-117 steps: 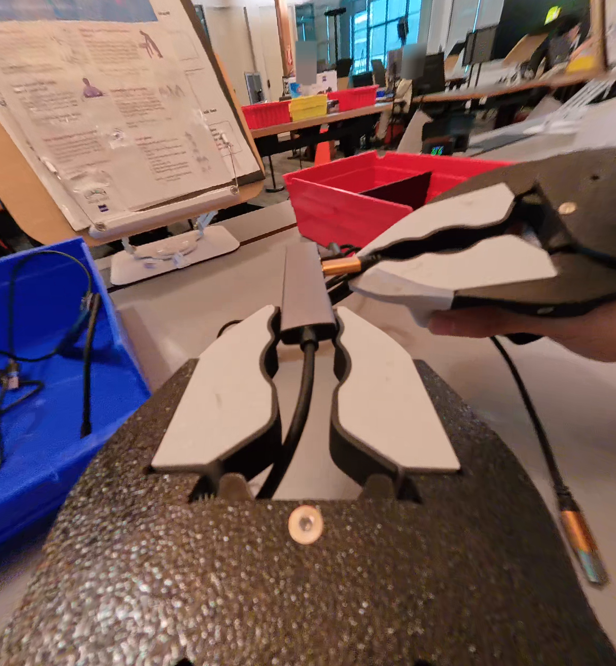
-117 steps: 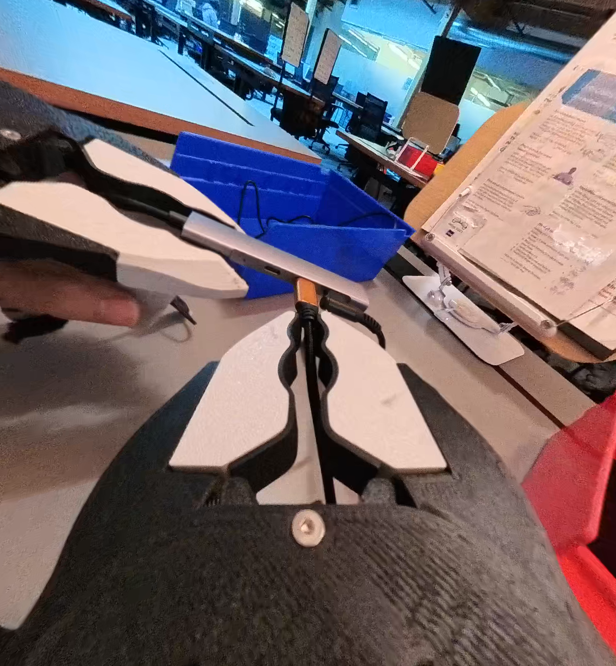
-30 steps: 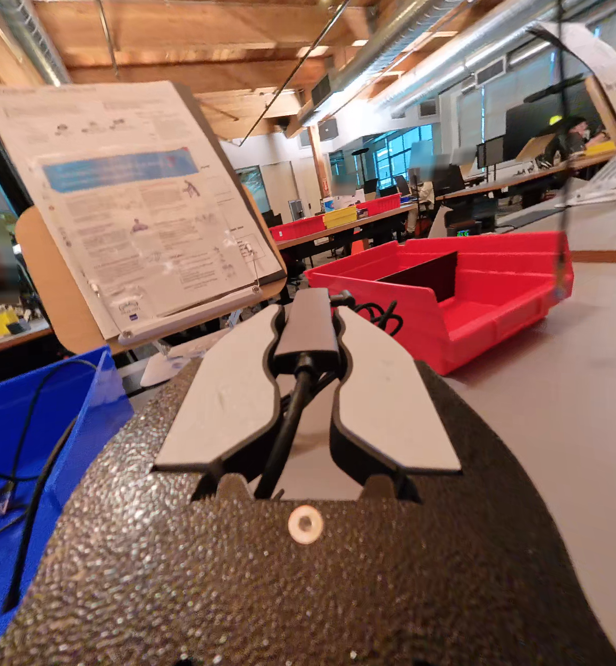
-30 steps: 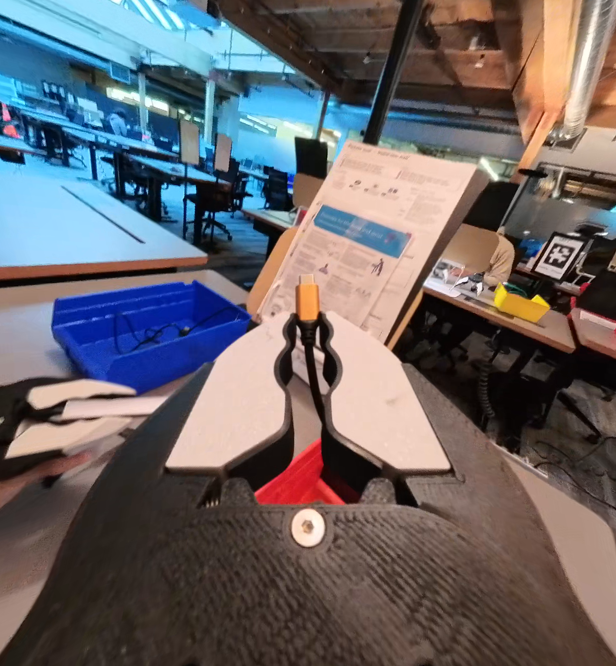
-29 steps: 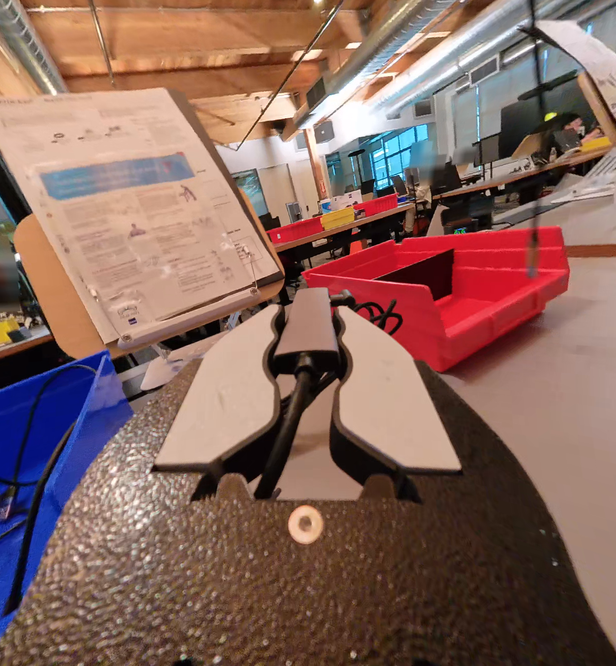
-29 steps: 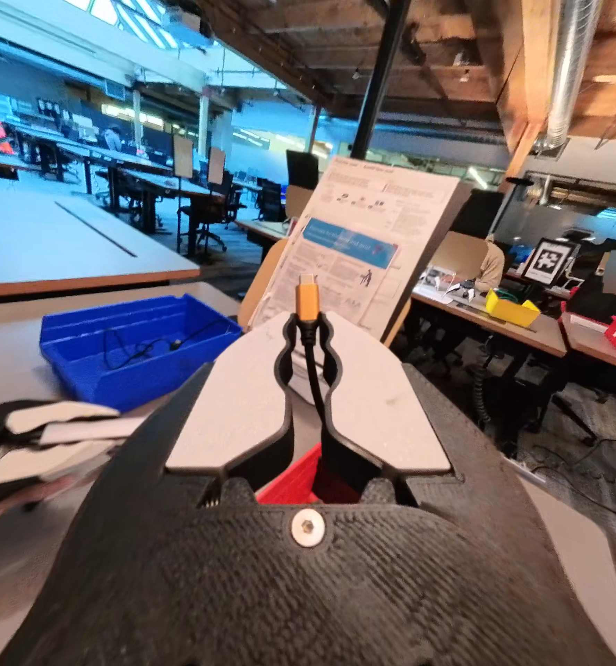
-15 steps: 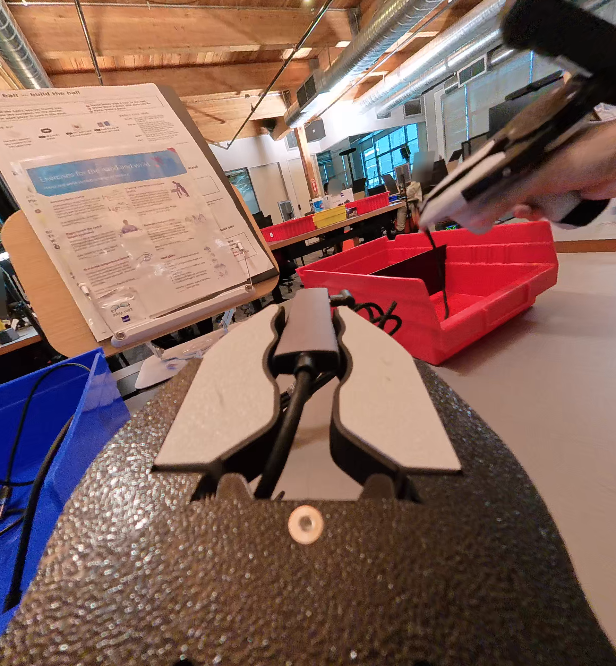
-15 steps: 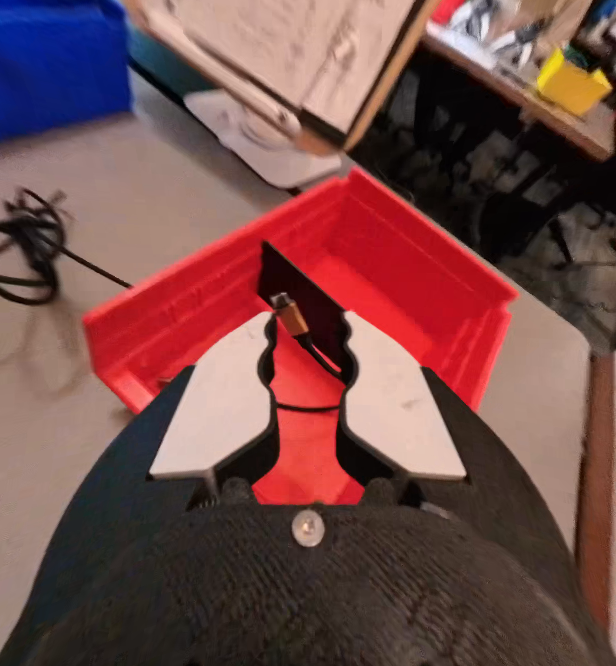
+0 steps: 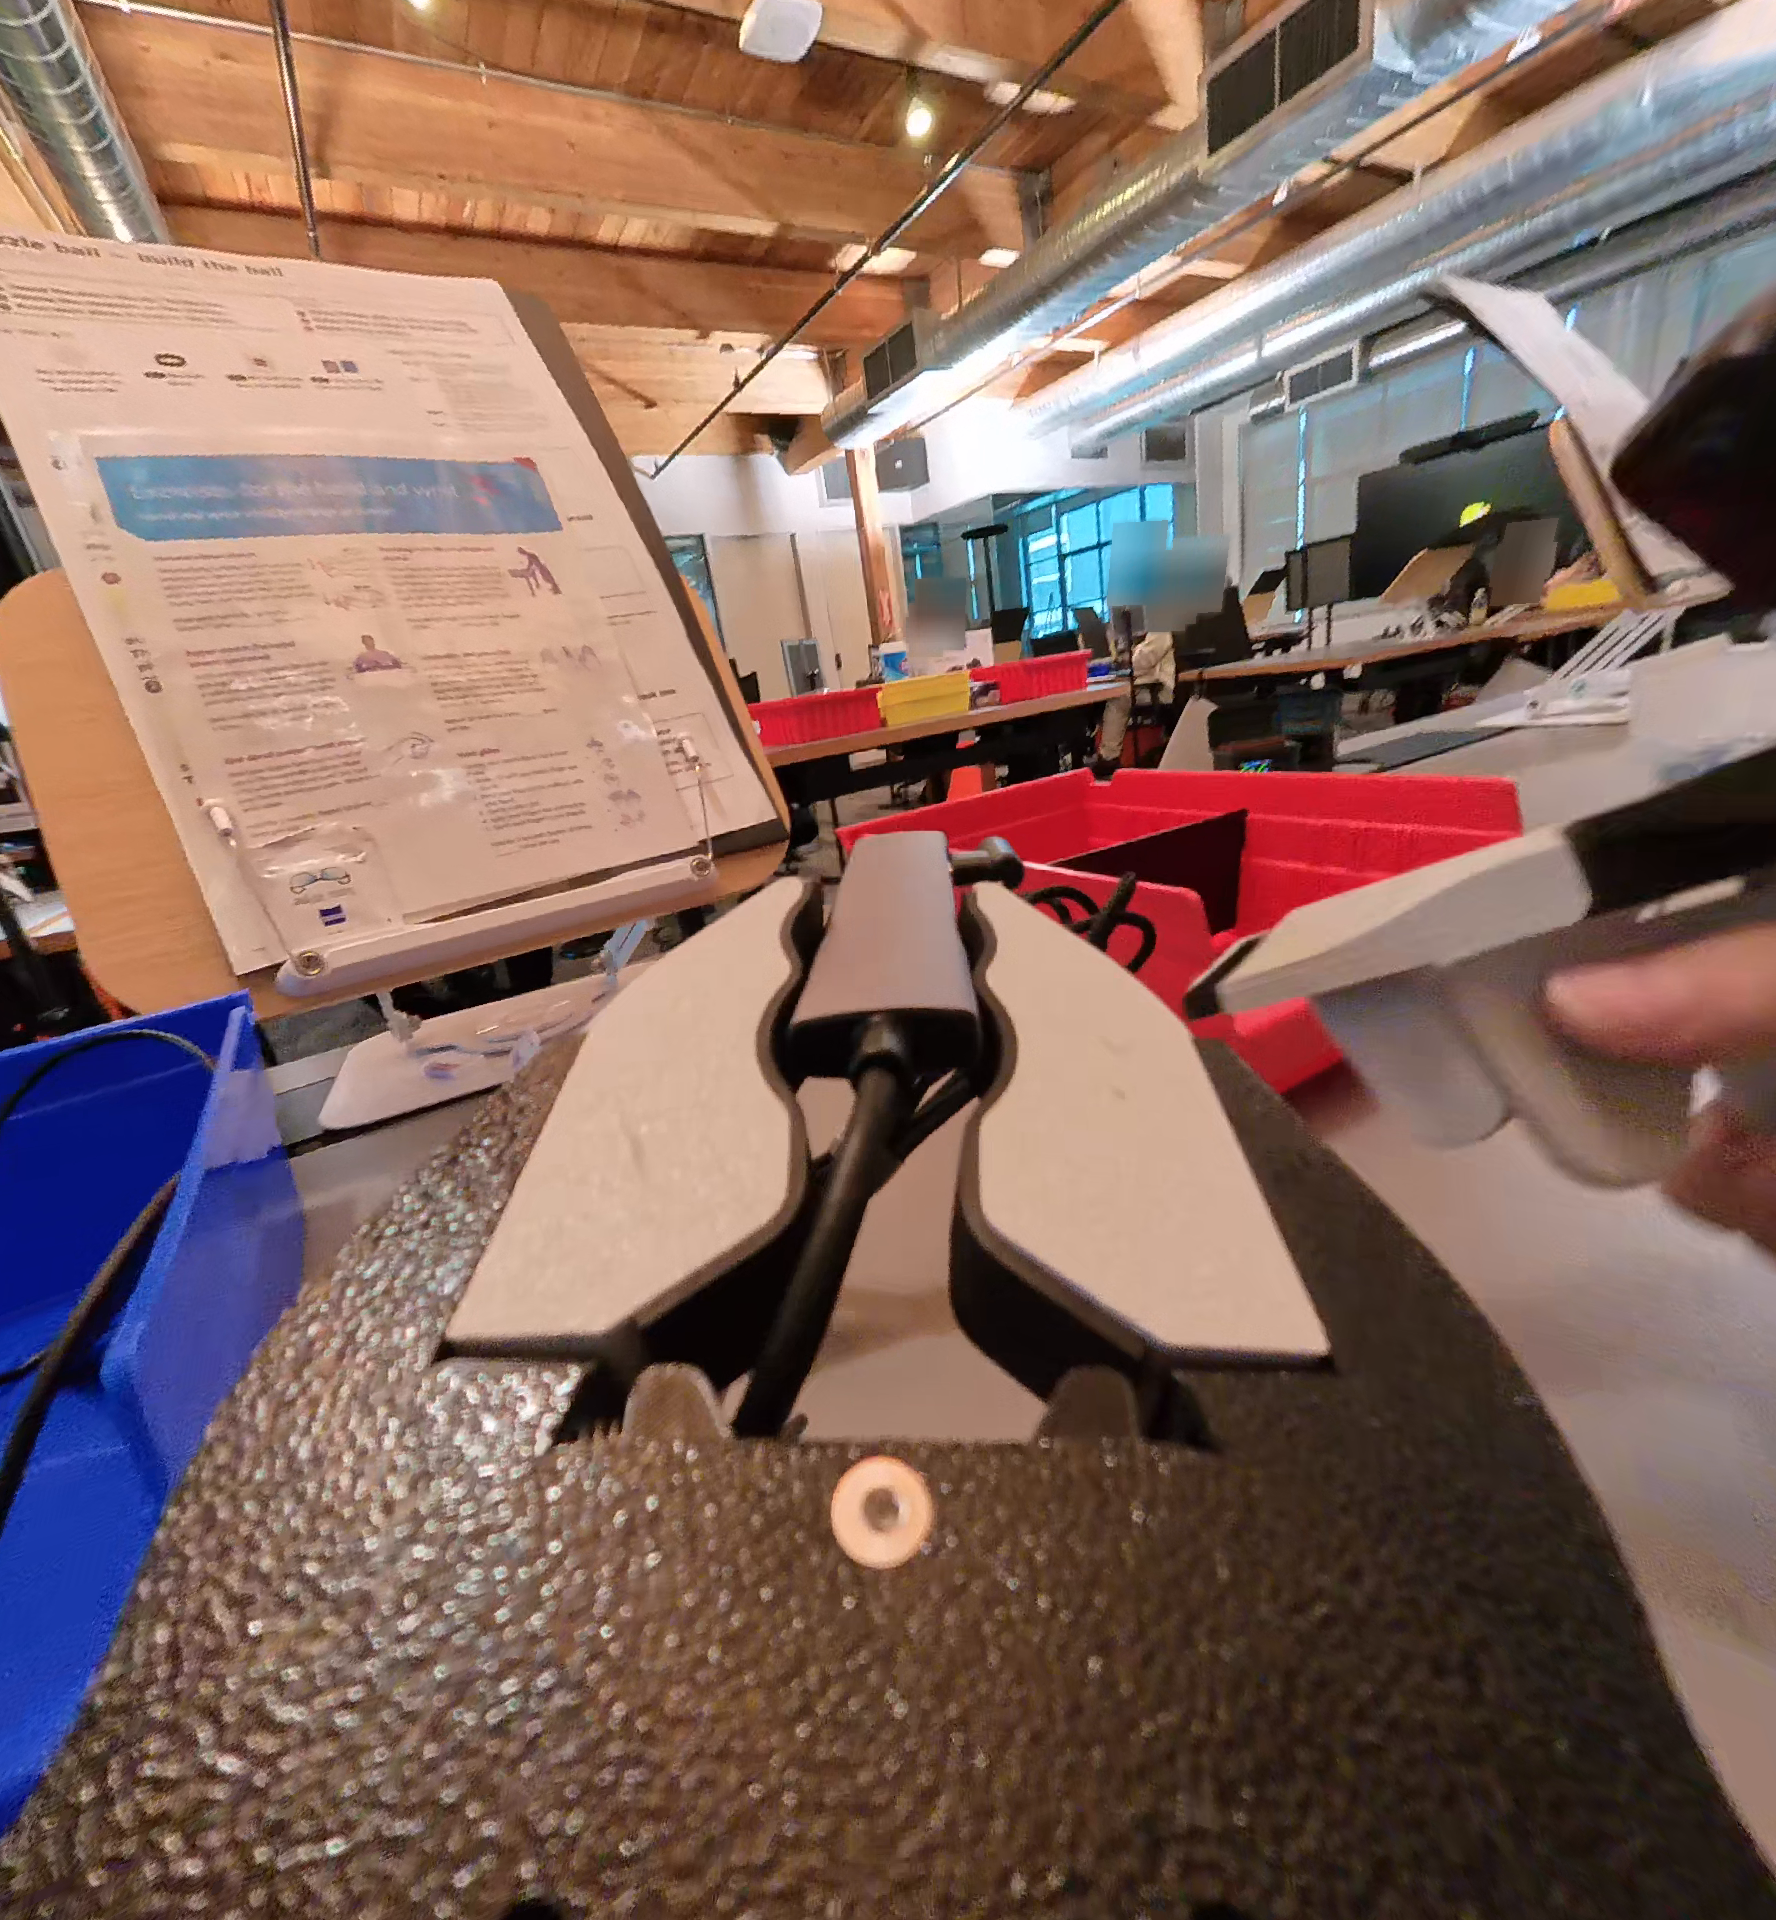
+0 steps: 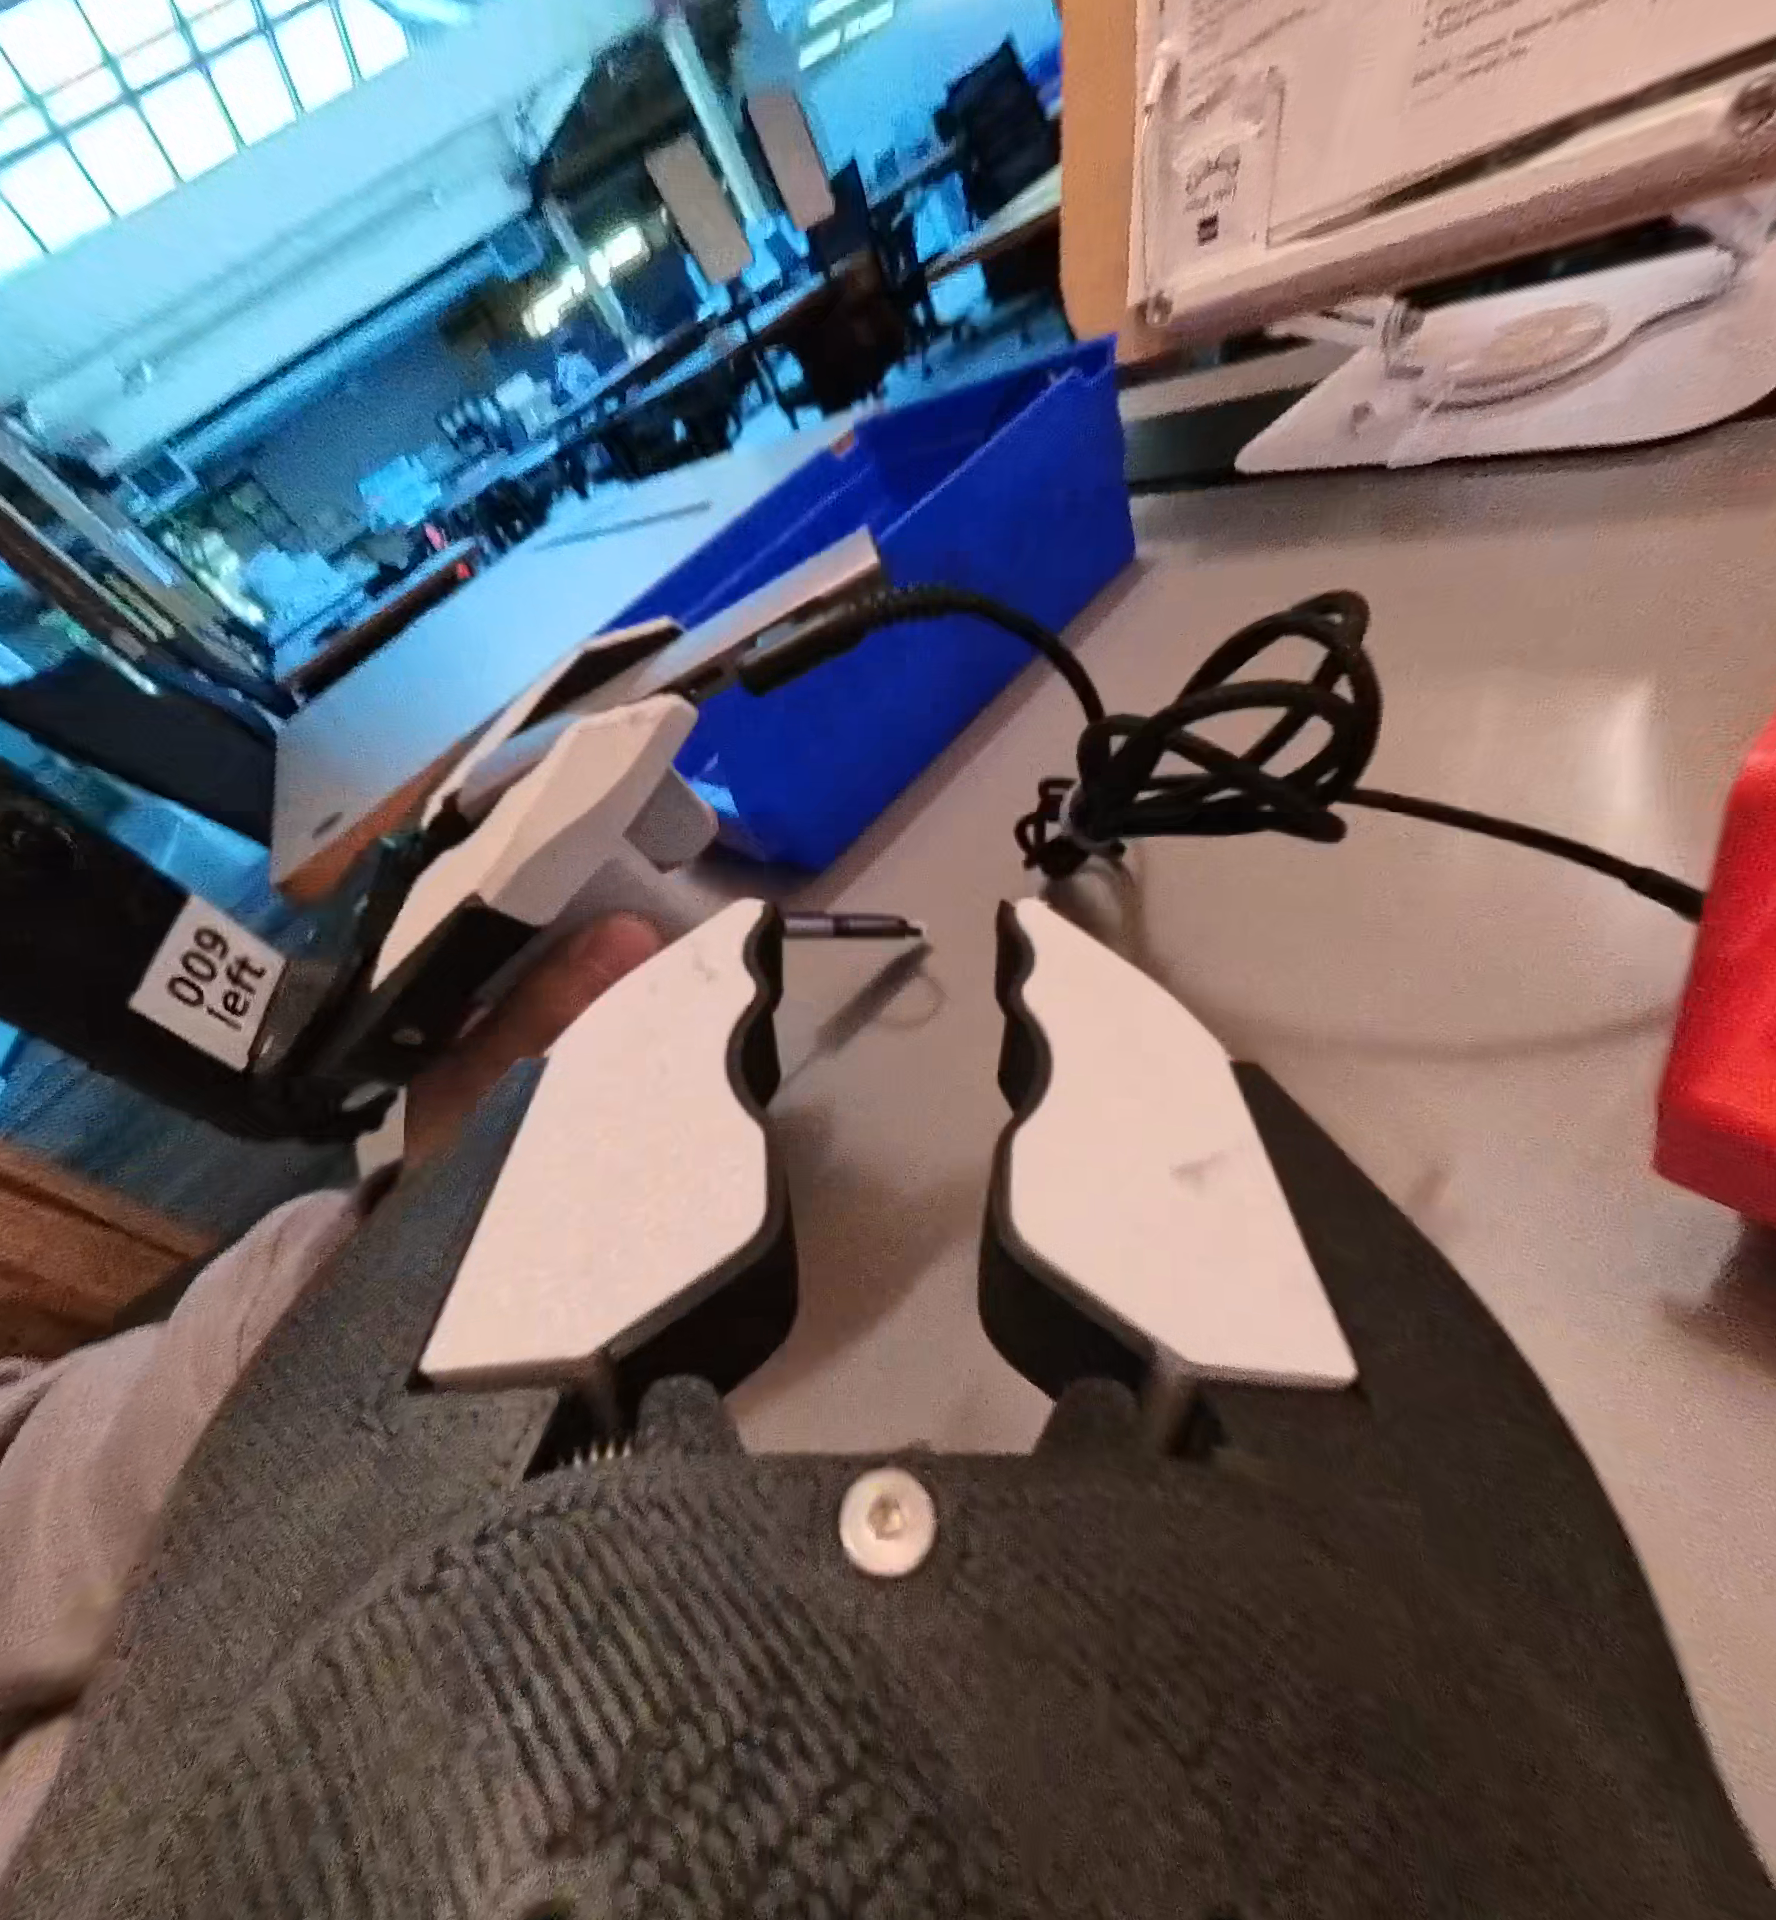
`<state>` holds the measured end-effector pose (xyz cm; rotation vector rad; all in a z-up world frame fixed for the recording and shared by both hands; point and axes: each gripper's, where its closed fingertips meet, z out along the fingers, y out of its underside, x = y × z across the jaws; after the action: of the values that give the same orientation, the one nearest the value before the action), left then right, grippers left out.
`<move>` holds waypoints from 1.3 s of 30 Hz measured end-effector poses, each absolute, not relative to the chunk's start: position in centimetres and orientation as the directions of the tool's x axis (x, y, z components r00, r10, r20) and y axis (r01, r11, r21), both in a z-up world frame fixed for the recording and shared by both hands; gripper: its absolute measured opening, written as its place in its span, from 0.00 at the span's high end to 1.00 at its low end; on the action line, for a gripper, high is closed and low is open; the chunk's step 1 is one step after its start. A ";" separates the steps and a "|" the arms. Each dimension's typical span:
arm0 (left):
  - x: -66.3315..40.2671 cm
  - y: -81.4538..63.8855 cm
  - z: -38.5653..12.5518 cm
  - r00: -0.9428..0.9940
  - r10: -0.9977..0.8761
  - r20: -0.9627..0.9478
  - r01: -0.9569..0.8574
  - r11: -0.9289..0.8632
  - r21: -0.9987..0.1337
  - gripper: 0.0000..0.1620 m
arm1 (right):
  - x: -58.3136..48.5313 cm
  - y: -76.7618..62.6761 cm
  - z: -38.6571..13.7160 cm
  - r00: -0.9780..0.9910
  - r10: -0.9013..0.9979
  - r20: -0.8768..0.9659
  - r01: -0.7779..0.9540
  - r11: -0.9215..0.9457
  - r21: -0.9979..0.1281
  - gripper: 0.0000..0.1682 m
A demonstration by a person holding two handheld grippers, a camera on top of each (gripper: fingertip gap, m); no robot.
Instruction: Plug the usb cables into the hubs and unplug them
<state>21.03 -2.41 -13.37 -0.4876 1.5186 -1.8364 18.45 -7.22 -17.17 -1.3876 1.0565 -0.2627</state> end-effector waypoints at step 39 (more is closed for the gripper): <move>19.1 -4.2 -13.8 -0.581 -0.716 -0.387 0.395 0.168 -0.903 0.84 | 18.4 -6.1 -14.4 0.466 -0.254 -0.848 -0.690 0.496 -0.528 0.94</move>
<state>19.08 -4.24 -13.84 -0.3188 1.5530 -1.5700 18.43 -6.08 -14.35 -1.0603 1.0949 0.3402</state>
